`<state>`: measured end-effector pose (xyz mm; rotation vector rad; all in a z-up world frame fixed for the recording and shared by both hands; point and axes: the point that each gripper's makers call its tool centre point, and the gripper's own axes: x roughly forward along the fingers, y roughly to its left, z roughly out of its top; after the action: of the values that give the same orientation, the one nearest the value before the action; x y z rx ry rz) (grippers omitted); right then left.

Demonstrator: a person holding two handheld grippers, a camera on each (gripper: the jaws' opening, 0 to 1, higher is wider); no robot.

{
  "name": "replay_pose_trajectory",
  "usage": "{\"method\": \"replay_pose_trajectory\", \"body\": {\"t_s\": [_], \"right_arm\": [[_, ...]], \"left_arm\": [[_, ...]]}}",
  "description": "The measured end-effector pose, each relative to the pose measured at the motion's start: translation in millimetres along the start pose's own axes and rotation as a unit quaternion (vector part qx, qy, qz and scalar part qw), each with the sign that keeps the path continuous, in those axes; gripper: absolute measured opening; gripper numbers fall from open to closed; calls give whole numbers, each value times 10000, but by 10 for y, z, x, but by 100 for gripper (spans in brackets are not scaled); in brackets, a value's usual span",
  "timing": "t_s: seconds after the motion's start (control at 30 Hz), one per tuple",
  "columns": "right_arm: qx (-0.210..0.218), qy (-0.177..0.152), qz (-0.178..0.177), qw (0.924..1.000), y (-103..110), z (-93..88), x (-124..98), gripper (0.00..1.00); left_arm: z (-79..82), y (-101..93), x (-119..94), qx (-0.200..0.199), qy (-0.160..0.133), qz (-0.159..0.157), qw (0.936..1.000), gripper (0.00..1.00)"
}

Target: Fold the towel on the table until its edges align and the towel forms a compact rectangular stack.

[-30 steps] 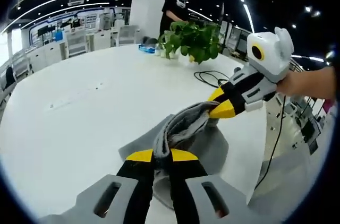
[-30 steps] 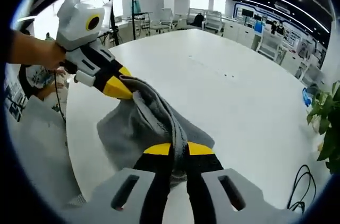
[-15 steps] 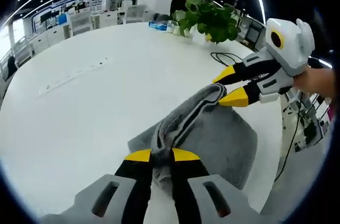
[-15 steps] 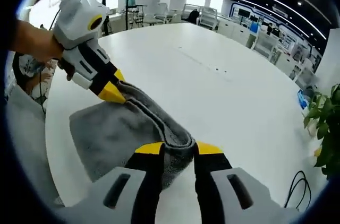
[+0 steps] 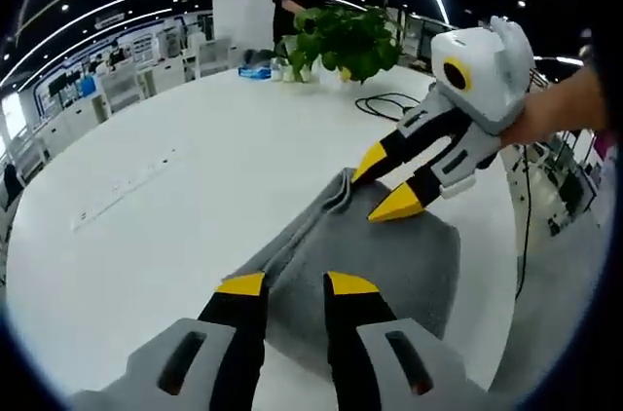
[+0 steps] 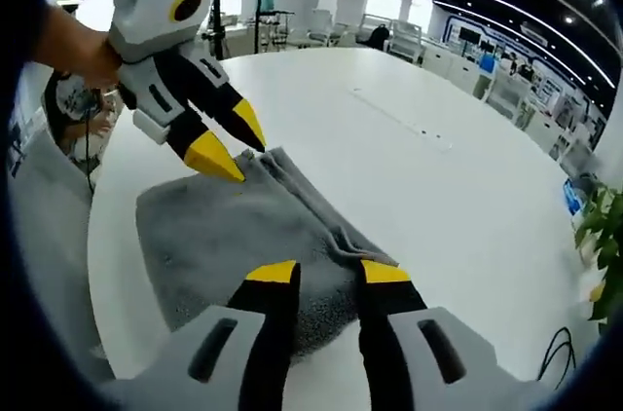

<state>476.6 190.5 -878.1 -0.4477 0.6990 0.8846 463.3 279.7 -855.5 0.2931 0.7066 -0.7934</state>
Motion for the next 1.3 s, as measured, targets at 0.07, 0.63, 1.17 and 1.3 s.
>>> {"method": "replay_pose_trajectory", "body": {"t_s": [0.07,0.63,1.17,1.3], "right_arm": [[-9,55,-21,10000,-26,-52,24,24],[340,-241,223,9989,15,112,136,35],[780,-615,154,9949,4,182,-74,42],[775,-582,131,9952,30,73,-176,42]], "left_arm": [[-76,17,70,-78,138,48,9999,25],[-129,125,162,96,167,302,9994,31],[-139,125,136,202,165,254,9993,36],[-48,172,23,60,-68,293,9995,36]]}}
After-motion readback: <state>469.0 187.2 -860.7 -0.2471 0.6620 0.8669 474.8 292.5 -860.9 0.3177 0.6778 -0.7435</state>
